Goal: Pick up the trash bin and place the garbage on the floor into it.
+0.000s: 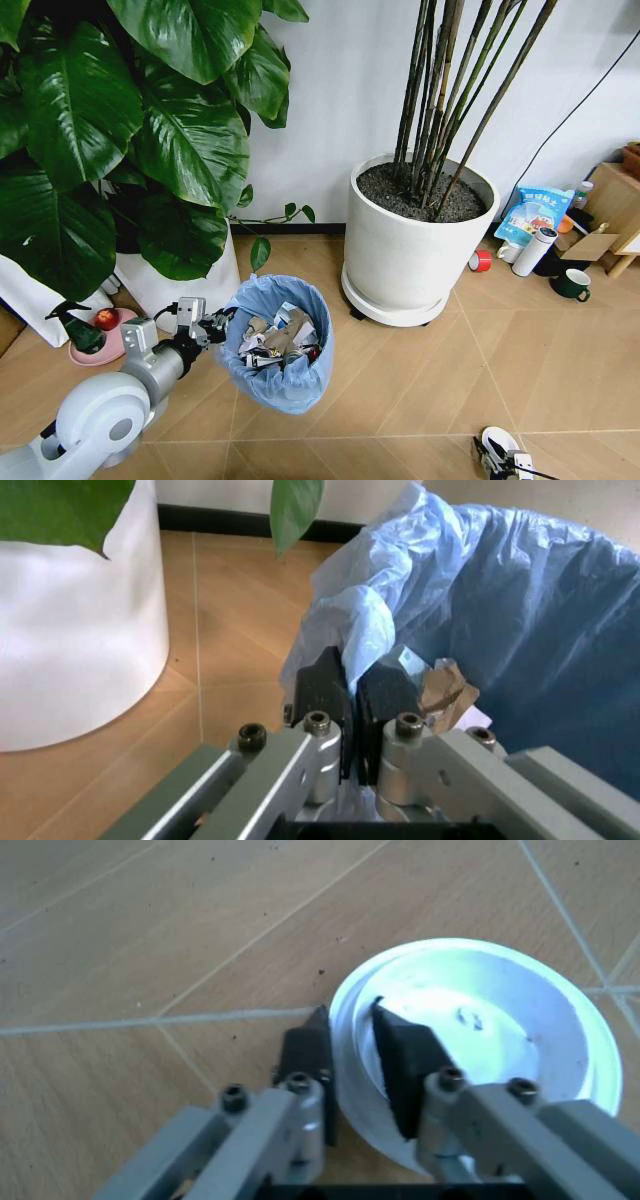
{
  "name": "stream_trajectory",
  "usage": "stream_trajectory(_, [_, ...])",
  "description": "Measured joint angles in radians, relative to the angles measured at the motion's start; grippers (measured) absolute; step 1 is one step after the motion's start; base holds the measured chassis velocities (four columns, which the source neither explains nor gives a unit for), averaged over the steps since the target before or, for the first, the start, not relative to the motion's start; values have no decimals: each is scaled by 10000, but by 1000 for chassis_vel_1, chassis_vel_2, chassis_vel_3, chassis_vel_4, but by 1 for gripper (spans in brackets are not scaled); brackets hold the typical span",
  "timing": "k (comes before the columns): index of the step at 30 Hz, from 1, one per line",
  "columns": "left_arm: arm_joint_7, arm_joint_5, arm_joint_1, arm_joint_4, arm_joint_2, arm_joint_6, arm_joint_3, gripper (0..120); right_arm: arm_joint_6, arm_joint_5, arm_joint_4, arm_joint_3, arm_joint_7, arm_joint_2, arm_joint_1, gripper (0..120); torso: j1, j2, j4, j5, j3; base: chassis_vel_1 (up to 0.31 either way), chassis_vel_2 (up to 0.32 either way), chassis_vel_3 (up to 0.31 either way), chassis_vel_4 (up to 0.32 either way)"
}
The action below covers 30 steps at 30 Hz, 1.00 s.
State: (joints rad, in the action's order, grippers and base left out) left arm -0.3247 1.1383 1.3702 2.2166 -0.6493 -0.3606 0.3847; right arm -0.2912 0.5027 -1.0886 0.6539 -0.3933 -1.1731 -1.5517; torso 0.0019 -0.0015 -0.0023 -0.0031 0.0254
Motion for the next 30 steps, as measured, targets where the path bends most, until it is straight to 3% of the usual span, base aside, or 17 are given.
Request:
stream_trajectory(5, [2, 2, 14, 1, 0, -1, -1, 0, 19, -19, -63, 40, -7, 8, -75, 0, 0, 0, 0, -2, 0, 0, 0, 0, 0])
stream_trajectory(17, [13, -43, 29, 3, -45, -2, -31, 0, 59, -45, -254, 169, -48, 76, -304, 0, 0, 0, 0, 1, 0, 0, 0, 0, 0])
stream_trajectory(21, [37, -35, 46, -21, 11, -2, -31, 0, 3, -26, -761, 366, -218, 261, -608, 0, 0, 0, -1, 4, 0, 0, 0, 0, 0])
stream_trajectory(30, [108, 82, -346, -402, 299, -18, -724, 0, -1059, 805, -2815, 1060, -2016, 1094, -1434, 0, 0, 0, 0, -2, 0, 0, 0, 0, 0])
